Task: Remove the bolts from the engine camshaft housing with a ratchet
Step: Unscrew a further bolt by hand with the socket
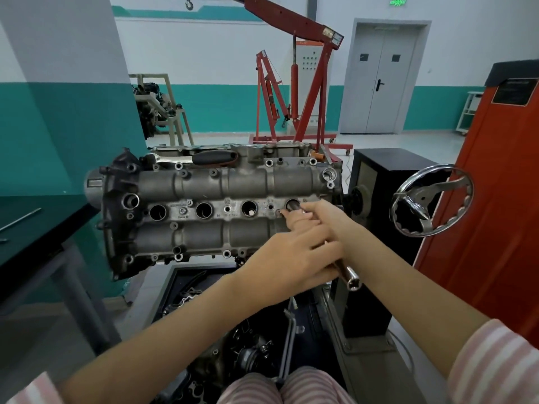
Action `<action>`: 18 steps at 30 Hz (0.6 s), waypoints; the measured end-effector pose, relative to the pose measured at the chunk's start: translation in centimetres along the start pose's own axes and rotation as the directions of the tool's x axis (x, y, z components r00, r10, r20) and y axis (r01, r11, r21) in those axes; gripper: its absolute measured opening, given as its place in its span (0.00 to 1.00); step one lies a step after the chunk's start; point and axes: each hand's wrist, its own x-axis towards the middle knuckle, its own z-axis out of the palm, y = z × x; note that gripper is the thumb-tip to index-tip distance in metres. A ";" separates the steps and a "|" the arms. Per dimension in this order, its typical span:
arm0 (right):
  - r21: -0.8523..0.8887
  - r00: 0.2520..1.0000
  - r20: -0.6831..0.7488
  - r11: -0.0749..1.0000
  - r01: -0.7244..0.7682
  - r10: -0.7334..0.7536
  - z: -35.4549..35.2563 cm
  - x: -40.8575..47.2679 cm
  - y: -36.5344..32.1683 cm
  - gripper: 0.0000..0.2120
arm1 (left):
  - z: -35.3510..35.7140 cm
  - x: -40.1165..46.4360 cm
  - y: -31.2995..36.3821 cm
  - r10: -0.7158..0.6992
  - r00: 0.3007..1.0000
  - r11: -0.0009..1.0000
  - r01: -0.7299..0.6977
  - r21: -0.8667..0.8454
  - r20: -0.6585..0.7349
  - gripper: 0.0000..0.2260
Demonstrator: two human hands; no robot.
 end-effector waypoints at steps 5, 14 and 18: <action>0.212 0.992 0.111 0.973 -0.088 0.065 -1.7 1.5 -0.7 0.22 | 0.7 -2.6 -2.2 -0.124 0.992 0.988 0.125 -0.094 0.013 0.10; 0.227 0.988 0.136 0.968 -0.103 0.074 -1.7 1.5 -0.8 0.21 | 0.1 -6.1 -6.6 -0.720 0.676 0.619 0.728 -0.297 0.158 0.05; 0.174 0.993 0.106 0.985 0.023 -0.042 0.4 2.5 0.4 0.21 | 0.1 -3.9 -4.8 -0.591 0.265 -0.306 0.801 -0.515 0.762 0.20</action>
